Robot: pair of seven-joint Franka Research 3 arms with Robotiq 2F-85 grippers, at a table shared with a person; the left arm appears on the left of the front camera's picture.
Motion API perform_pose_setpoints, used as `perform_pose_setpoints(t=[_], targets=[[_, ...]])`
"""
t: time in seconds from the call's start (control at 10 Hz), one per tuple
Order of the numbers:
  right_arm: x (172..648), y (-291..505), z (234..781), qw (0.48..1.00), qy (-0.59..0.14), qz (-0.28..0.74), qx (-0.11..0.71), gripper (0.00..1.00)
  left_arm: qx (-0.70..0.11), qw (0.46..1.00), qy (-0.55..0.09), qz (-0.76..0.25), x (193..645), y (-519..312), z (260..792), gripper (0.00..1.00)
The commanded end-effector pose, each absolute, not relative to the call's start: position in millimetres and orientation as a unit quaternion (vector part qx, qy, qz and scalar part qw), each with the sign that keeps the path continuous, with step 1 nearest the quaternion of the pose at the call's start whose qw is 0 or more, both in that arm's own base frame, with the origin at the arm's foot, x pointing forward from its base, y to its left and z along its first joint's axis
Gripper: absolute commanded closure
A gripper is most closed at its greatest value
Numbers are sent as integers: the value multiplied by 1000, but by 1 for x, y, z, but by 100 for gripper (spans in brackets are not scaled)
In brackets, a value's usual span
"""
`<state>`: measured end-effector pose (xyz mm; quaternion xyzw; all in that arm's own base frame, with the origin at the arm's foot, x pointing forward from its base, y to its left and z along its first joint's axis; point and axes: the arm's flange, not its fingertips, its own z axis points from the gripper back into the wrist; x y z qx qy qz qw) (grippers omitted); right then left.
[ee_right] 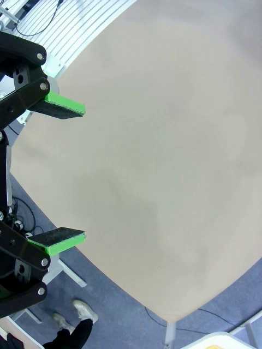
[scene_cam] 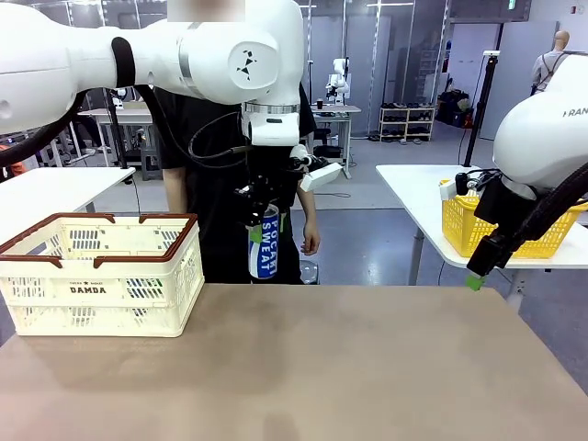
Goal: Place the drinks into the Shopping basket.
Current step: Pick up one drink and place it into the Shopping basket.
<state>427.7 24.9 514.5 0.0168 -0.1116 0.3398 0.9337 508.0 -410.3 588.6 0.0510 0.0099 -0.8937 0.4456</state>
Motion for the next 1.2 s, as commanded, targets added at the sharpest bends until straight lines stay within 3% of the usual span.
perform_pose_setpoints(t=[0.0, 0.4, 0.8, 1.1], targets=[[427, 22, 515, 931, -111, 347, 16, 0, 128, 486, -24, -864, 525, -375, 602, 42], [427, 22, 515, 931, -111, 347, 16, 0, 160, 594, -20, -788, 537, -257, 622, 42], [427, 22, 515, 931, -111, 347, 16, 0, 144, 707, -57, -690, 545, -126, 618, 42], [427, 22, 515, 931, -111, 347, 16, 0, 134, 738, -84, -656, 548, -49, 615, 42]])
